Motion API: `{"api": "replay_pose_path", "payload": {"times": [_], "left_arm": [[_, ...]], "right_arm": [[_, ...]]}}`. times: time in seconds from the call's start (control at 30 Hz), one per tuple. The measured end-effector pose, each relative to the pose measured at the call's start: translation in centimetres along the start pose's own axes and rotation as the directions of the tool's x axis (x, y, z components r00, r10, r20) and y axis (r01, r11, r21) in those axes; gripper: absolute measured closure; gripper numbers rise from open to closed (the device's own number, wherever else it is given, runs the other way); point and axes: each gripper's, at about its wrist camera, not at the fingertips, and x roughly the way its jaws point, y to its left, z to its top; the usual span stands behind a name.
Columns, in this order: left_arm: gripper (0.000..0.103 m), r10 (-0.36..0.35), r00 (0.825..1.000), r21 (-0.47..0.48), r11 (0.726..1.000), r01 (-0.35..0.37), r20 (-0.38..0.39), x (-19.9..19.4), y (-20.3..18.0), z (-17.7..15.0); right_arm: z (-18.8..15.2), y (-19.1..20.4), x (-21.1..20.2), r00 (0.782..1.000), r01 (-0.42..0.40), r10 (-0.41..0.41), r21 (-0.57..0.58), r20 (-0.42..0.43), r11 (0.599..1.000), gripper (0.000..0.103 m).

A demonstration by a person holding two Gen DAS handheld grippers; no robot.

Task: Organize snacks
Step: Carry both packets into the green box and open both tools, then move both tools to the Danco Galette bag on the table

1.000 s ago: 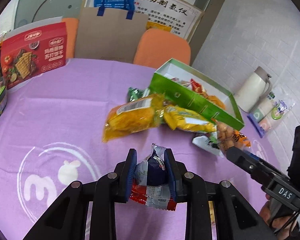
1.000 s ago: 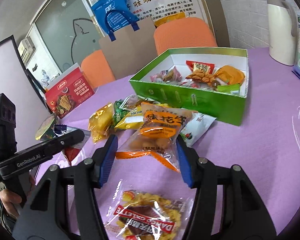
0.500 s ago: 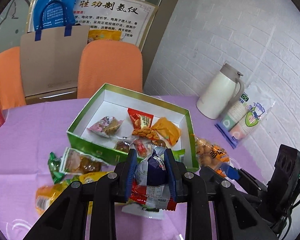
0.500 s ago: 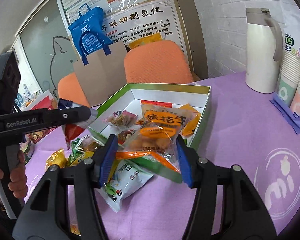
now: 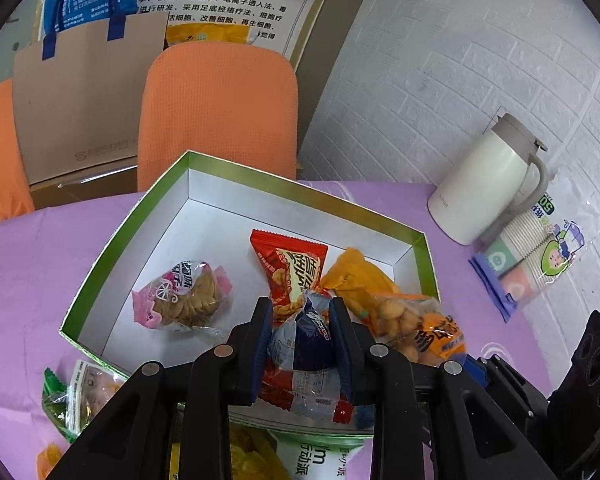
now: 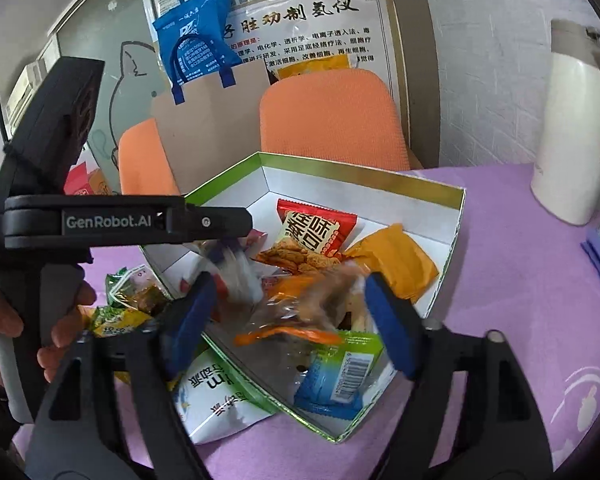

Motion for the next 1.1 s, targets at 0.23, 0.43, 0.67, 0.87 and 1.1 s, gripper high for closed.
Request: {"api": "replay_pose_path", "payload": {"times": [0.23,0.43,0.67,0.87,1.1], "left_arm": [[0.007,0.049,0.997,-0.070,0.997,-0.044,0.064,-0.4,2.0,-0.8],[0.007,0.071,0.995,-0.057,0.996,-0.067,0.071,-2.4,2.0,-1.6],[0.007,0.063,0.993,-0.037,0.998,-0.060,0.101,-8.0,1.1,-3.3],[0.007,0.041,0.997,0.002,0.999,-0.041,0.069,-12.8,0.5,-7.8],[0.007,-0.038,0.999,0.054,0.998,0.037,0.009,-15.3,0.4,-16.1]], "right_arm": [[-0.6,0.5,-1.8,1.000,0.029,-0.029,-0.037,0.011,0.999,0.004],[-0.5,1.8,-4.5,1.000,0.015,-0.015,-0.007,0.016,1.000,0.003],[-1.4,4.2,-9.4,0.998,0.003,-0.002,-0.018,0.065,1.000,0.002],[-4.7,5.3,-12.1,0.998,-0.051,0.051,0.014,0.035,0.999,0.001],[-11.0,6.7,-12.9,0.986,-0.125,0.131,0.065,-0.106,0.990,0.001]]}}
